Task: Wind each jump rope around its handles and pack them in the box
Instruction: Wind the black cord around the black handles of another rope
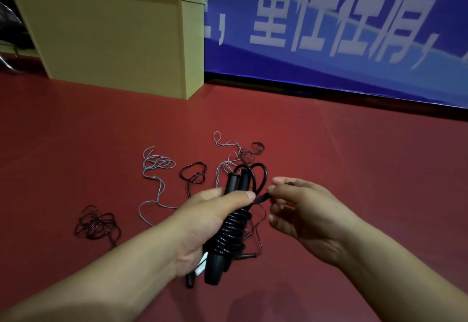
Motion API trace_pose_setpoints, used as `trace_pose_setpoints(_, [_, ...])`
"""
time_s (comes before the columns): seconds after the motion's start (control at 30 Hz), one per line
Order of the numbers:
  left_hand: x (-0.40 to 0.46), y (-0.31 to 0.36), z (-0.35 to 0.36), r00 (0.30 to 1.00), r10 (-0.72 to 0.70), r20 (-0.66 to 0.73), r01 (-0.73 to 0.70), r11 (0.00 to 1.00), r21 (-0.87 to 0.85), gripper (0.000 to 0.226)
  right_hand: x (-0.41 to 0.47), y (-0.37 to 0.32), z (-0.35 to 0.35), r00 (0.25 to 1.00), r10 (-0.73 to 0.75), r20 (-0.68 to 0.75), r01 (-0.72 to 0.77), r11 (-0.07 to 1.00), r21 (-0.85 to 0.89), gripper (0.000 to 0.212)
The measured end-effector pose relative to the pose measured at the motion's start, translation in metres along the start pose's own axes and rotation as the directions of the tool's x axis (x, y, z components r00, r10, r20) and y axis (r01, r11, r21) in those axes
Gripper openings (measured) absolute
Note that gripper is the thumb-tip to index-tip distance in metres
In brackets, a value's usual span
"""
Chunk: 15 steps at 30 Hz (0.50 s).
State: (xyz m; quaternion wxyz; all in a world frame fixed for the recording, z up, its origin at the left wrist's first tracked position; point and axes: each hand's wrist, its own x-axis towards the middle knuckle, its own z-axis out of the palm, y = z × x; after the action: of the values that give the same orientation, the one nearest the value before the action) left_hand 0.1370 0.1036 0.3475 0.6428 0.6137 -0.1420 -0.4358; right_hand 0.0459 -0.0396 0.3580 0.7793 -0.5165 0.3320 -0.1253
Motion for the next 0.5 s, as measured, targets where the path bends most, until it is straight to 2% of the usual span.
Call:
trace_pose_setpoints(0.2, [-0.0026, -0.0009, 0.0042, 0.998, 0.040, 0.042, -0.042, 0.998, 0.046, 0.009, 0.0004, 0.0060, -0.0008, 0.998, -0.044, 0.040, 0.046, 0.998, -0.047, 0.027])
trace_pose_setpoints(0.37, [-0.0001, -0.0002, 0.0052, 0.998, 0.023, 0.051, -0.025, 0.999, 0.027, 0.010, -0.0024, 0.0032, -0.0044, 0.986, -0.072, 0.148, 0.074, 0.997, -0.009, 0.027])
trace_pose_setpoints(0.5, [0.0006, -0.0039, 0.0063, 0.997, -0.013, 0.074, 0.014, 1.000, -0.001, 0.014, -0.0022, -0.0010, -0.0057, 0.979, -0.140, 0.149, 0.134, 0.990, 0.050, 0.029])
